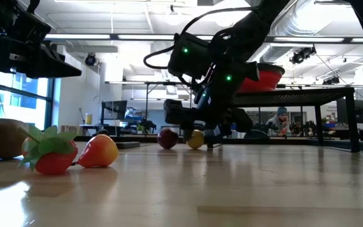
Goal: Pick & Place Fruit
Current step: Put the yellow lemon into the red strainer bowl on the shelf
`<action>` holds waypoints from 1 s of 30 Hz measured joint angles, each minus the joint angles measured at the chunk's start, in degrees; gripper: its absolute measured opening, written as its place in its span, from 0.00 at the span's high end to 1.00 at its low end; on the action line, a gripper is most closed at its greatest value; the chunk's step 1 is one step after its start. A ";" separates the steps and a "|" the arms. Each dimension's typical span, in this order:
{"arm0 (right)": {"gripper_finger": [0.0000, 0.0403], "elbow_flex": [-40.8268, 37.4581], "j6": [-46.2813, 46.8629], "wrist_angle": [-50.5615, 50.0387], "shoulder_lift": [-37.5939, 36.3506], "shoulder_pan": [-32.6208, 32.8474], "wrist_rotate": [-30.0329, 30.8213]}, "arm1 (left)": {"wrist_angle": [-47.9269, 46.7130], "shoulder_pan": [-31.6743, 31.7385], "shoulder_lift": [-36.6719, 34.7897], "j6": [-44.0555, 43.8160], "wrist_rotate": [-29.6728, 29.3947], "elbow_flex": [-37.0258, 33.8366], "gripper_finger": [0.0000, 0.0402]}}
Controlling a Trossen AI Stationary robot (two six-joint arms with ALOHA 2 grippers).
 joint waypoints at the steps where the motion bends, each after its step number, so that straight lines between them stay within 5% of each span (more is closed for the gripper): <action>1: 0.46 0.00 0.02 0.02 0.00 0.00 -0.06 | 0.01 -0.01 0.01 0.00 0.00 0.00 1.00; 30: 0.47 0.07 -0.35 1.01 -0.45 2.65 -3.41 | 0.01 -0.02 -0.02 0.00 0.00 0.00 1.00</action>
